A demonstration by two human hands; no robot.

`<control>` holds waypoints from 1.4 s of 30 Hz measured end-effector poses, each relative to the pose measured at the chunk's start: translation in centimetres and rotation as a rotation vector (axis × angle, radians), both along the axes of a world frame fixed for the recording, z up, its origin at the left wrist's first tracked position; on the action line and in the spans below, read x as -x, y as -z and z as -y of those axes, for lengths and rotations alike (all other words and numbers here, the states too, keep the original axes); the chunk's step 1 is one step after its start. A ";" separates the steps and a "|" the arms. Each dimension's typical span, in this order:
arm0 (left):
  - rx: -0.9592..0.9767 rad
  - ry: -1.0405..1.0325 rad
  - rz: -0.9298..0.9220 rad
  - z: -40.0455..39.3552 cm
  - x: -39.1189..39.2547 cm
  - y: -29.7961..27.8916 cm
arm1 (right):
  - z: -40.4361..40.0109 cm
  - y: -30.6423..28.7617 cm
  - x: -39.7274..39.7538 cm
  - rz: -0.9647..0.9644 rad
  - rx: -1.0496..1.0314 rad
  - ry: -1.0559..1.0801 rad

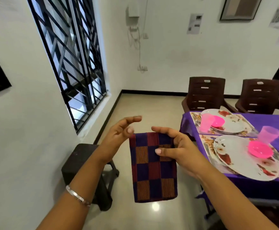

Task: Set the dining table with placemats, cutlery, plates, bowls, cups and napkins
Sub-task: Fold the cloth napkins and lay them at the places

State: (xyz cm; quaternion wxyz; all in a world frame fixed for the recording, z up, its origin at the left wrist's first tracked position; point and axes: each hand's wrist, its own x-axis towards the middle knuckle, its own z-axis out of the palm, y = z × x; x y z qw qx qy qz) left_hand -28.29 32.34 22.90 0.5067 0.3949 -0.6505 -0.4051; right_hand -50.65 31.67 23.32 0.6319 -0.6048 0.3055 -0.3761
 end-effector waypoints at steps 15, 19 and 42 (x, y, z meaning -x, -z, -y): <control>-0.353 0.585 -0.380 -1.9 1.2 6.5 | -1.7 -1.3 -0.8 0.124 -0.103 0.066; -0.572 0.397 -0.543 -1.9 2.1 7.1 | -1.4 -1.0 -0.7 0.053 -0.095 0.097; -0.971 0.411 -0.411 8.8 20.1 6.9 | 7.1 4.7 16.1 0.180 -0.407 0.572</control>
